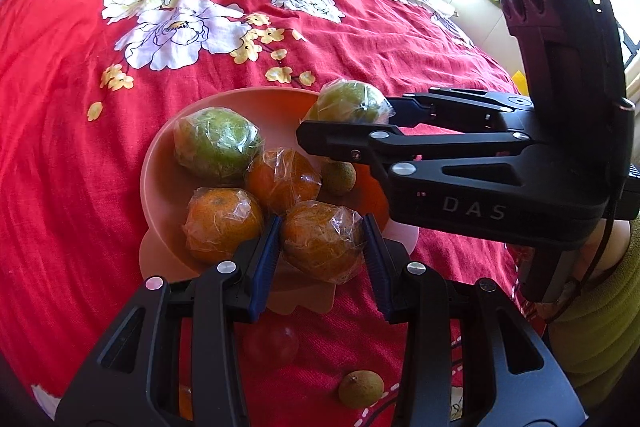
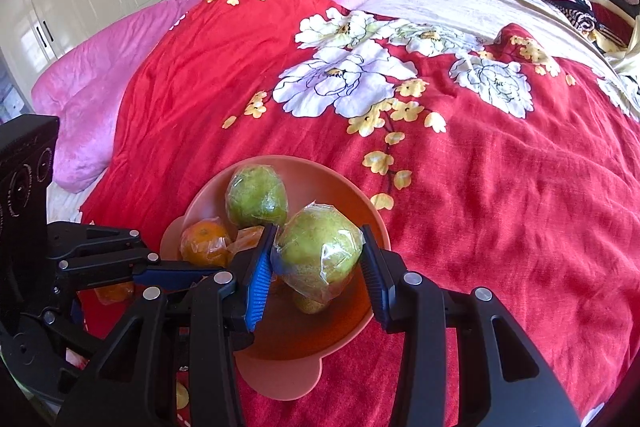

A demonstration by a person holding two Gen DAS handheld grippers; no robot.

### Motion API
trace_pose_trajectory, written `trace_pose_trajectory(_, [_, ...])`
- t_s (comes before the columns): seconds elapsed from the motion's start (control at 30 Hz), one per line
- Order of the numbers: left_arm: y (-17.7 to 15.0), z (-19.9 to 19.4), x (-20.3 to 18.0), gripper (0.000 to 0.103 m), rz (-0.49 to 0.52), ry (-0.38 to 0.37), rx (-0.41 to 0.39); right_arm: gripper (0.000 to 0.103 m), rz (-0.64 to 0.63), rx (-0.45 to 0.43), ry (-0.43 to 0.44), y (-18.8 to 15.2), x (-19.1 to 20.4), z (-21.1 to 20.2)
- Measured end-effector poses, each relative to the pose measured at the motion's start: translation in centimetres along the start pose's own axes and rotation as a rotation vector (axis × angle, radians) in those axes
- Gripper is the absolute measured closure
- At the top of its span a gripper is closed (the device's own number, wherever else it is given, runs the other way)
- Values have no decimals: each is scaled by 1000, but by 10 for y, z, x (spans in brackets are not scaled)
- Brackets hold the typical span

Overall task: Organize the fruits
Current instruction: 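Lower the green fruit into the bowl and open the right gripper while the left releases the orange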

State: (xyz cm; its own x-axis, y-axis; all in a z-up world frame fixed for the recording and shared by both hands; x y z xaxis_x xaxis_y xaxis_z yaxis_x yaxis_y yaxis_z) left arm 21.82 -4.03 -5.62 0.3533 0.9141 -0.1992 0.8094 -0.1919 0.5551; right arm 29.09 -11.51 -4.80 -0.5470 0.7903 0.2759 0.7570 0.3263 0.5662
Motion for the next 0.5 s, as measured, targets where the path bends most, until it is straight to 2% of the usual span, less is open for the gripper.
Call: trace_pose_trajectory(0.5, [0, 1, 0, 70, -3, -1, 3, 61, 28, 25, -1, 3, -6, 10])
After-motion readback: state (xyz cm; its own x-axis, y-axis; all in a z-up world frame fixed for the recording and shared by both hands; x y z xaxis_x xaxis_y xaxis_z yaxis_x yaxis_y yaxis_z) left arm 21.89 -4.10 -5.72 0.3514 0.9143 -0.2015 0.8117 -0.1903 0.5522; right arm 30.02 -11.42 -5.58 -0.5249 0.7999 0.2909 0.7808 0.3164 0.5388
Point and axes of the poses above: each gripper's, at about its wrist camera, not at the fingertips, and z roughly the way its jaws point, x to its left, y to its top, the point moved 3 cm from there along z, roughly the way its jaws point, and after that the axes turned 8 degrees about z, right-handed, at the moved point
